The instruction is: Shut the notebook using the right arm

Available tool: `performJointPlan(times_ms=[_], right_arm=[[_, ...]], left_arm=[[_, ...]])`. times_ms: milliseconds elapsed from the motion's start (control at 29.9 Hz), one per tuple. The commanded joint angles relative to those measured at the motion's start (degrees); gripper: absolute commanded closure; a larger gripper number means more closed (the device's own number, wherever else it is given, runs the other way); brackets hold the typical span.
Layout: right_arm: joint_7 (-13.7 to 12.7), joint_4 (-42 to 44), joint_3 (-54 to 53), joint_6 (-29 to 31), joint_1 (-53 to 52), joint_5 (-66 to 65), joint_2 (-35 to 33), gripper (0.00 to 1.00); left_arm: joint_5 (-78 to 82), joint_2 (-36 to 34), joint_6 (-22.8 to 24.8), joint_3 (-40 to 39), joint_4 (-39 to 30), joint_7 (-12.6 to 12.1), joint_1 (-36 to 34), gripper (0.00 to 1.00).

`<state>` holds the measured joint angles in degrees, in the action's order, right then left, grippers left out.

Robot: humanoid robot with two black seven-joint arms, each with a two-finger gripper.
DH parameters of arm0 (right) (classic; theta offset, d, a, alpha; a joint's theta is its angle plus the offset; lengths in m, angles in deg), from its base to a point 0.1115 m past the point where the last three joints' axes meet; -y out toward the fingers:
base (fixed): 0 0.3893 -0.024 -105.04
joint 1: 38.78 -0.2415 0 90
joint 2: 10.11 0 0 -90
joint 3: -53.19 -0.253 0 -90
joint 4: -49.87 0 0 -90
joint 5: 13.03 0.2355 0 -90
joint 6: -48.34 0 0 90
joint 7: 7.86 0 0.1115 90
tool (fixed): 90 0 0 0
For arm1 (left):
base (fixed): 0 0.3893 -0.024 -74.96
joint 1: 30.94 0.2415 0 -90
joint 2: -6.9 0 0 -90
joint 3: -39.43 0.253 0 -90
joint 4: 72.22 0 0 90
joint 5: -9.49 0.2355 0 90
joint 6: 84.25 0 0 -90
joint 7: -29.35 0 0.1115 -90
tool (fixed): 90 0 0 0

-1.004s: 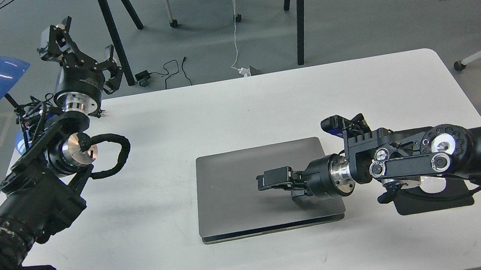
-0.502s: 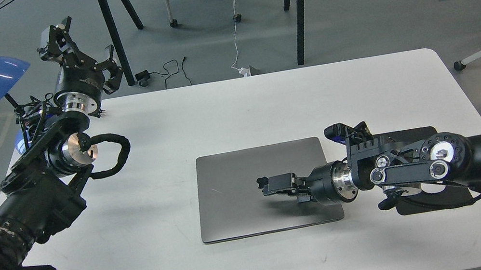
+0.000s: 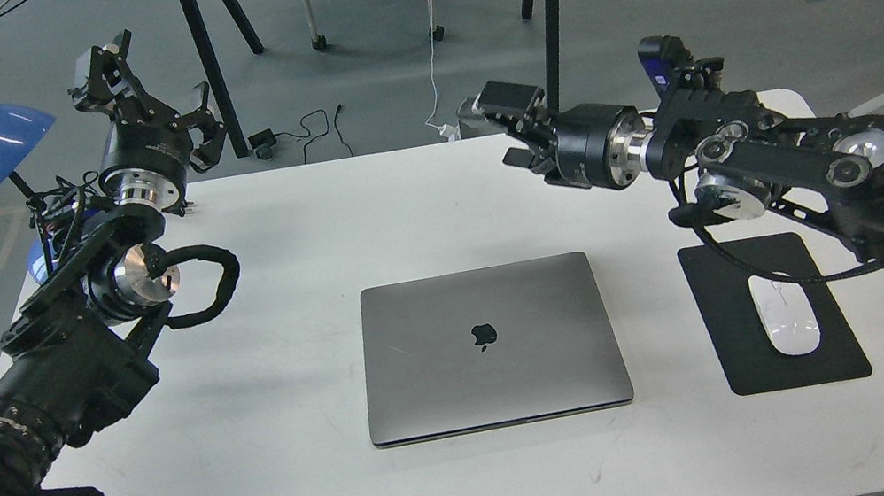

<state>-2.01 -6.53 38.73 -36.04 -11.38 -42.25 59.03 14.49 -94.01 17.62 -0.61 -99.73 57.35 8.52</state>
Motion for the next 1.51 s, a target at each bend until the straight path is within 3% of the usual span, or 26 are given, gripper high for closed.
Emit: performJointPlan(times_ms=[0,268,502,603,904,1473], right_arm=[[0.0,5.1,-12.7,-0.1,2.9,0.1,0.3,0.00],[0.0,7.1,-37.8,0.5,11.2,3.8,3.5,0.00],[0.2,6.9,-47.3,1.2,15.6,11.8,4.8,0.00],[0.2,6.9,-50.5,4.2,17.6,15.6,4.9,0.00],[2.3,7.0,-51.7,12.7,22.6,19.6,5.0,0.00],[3.3,10.5,-50.7,12.0,23.8,27.6,6.0,0.00]], left_arm=[[0.0,0.0,0.0,0.0,0.0,0.0,0.0,0.00],[0.1,0.0,0.0,0.0,0.0,0.0,0.0,0.00],[0.0,0.0,0.0,0.0,0.0,0.0,0.0,0.00],[0.0,0.0,0.0,0.0,0.0,0.0,0.0,0.00],[0.1,0.0,0.0,0.0,0.0,0.0,0.0,0.00],[0.1,0.0,0.0,0.0,0.0,0.0,0.0,0.00]])
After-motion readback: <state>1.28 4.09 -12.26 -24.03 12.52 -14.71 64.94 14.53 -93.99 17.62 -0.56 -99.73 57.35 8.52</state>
